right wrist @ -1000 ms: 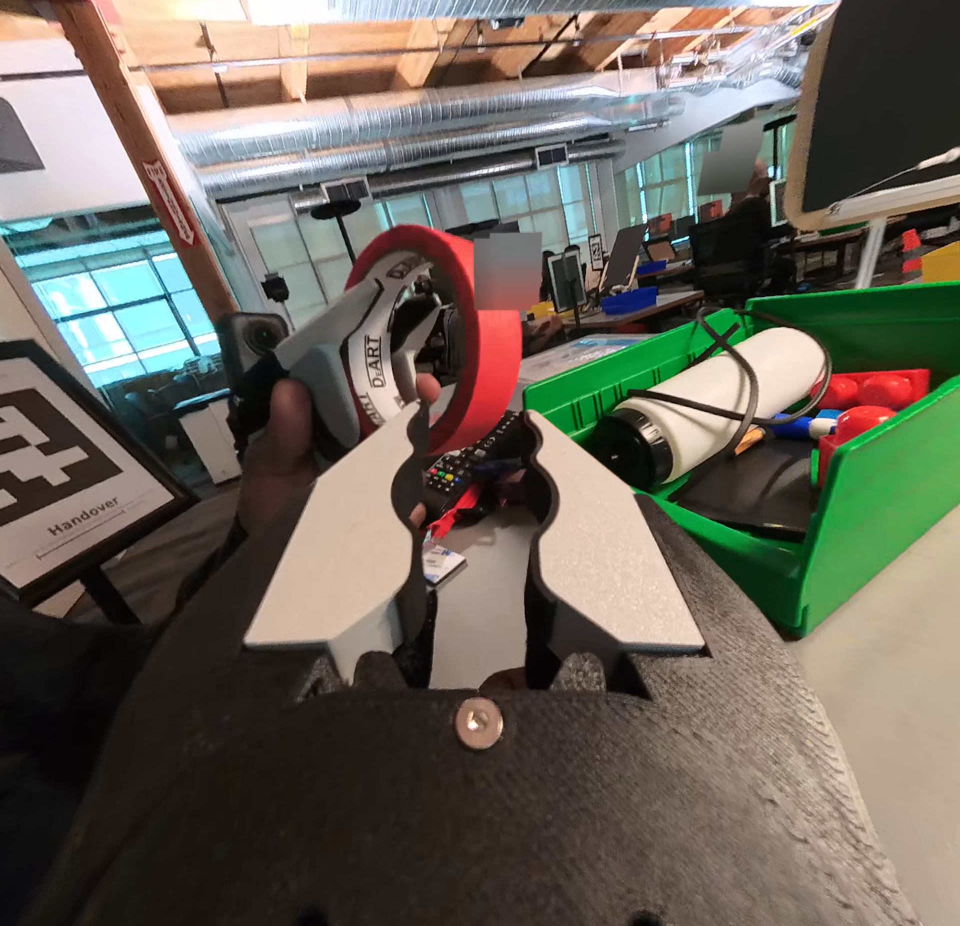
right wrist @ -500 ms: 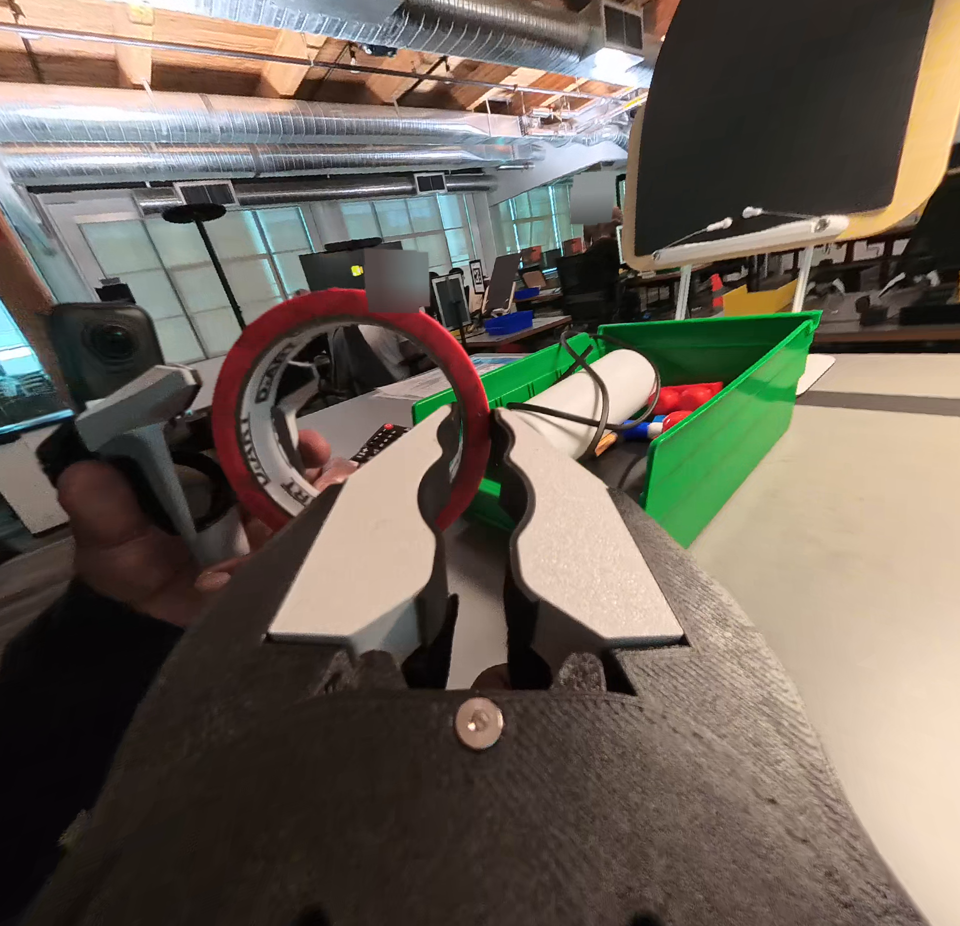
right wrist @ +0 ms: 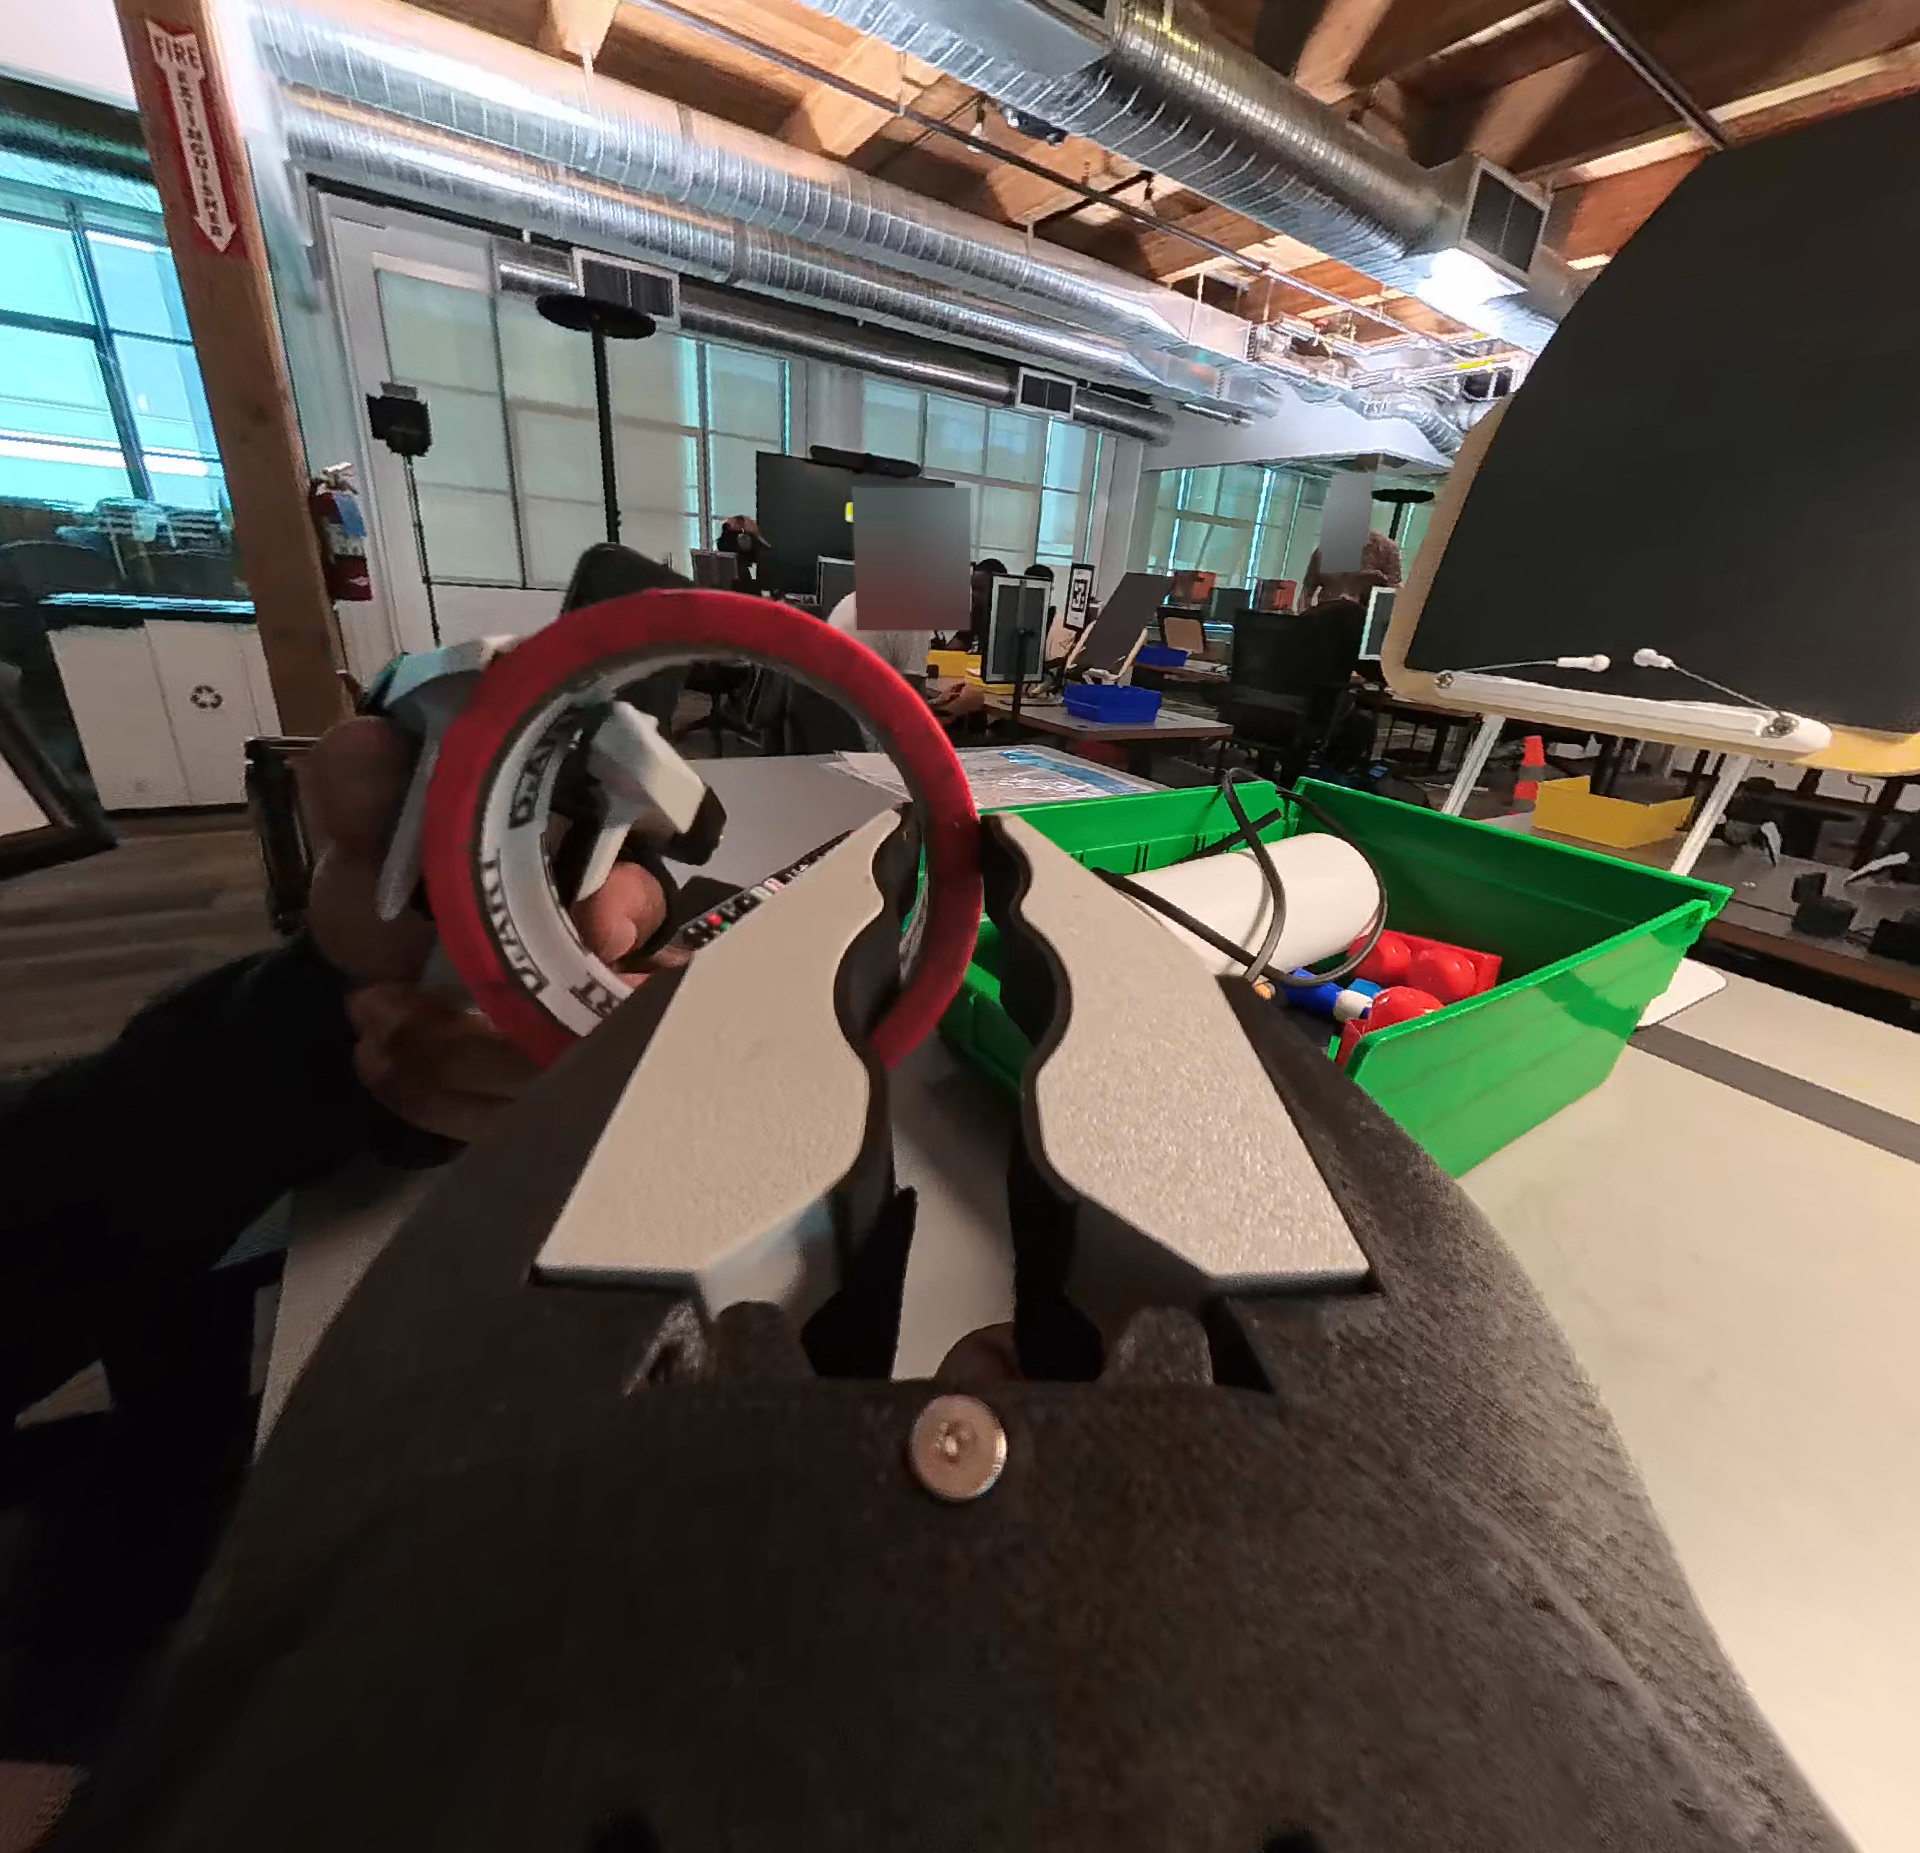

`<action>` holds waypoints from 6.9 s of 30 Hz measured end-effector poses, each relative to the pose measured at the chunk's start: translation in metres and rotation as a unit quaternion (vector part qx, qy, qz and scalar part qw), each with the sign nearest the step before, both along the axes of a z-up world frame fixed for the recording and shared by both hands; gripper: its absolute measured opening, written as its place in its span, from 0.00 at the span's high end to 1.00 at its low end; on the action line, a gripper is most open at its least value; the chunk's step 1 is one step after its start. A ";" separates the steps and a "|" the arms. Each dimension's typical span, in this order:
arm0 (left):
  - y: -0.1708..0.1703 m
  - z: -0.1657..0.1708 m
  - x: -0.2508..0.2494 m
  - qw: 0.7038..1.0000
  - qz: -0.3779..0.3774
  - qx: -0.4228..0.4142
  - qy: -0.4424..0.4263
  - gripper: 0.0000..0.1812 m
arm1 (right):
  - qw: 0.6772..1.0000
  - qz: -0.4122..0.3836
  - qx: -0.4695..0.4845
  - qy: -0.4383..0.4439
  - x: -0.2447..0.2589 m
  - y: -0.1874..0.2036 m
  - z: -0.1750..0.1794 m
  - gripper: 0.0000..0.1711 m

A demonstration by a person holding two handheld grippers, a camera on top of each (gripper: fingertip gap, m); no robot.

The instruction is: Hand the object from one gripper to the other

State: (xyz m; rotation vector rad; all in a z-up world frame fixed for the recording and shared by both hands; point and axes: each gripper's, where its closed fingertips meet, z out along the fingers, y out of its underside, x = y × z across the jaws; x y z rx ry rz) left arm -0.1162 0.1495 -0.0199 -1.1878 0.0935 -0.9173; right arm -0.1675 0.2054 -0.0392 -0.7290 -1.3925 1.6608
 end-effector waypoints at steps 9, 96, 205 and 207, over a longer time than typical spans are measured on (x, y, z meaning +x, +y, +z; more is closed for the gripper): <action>0.009 -0.006 -0.006 0.985 0.123 0.014 0.117 0.93 | 0.987 0.073 -0.132 -0.055 0.001 0.007 0.002 0.89; 0.014 -0.008 -0.018 0.991 0.117 -0.012 0.059 0.89 | 0.971 0.229 -0.066 -0.031 0.036 -0.053 0.003 0.91; 0.021 -0.015 -0.022 0.988 0.137 -0.031 0.065 0.90 | 0.974 0.200 -0.096 -0.052 0.024 -0.042 0.001 0.91; 0.021 -0.015 -0.022 0.988 0.137 -0.033 0.064 0.89 | 0.974 0.200 -0.098 -0.050 0.024 -0.041 0.002 0.91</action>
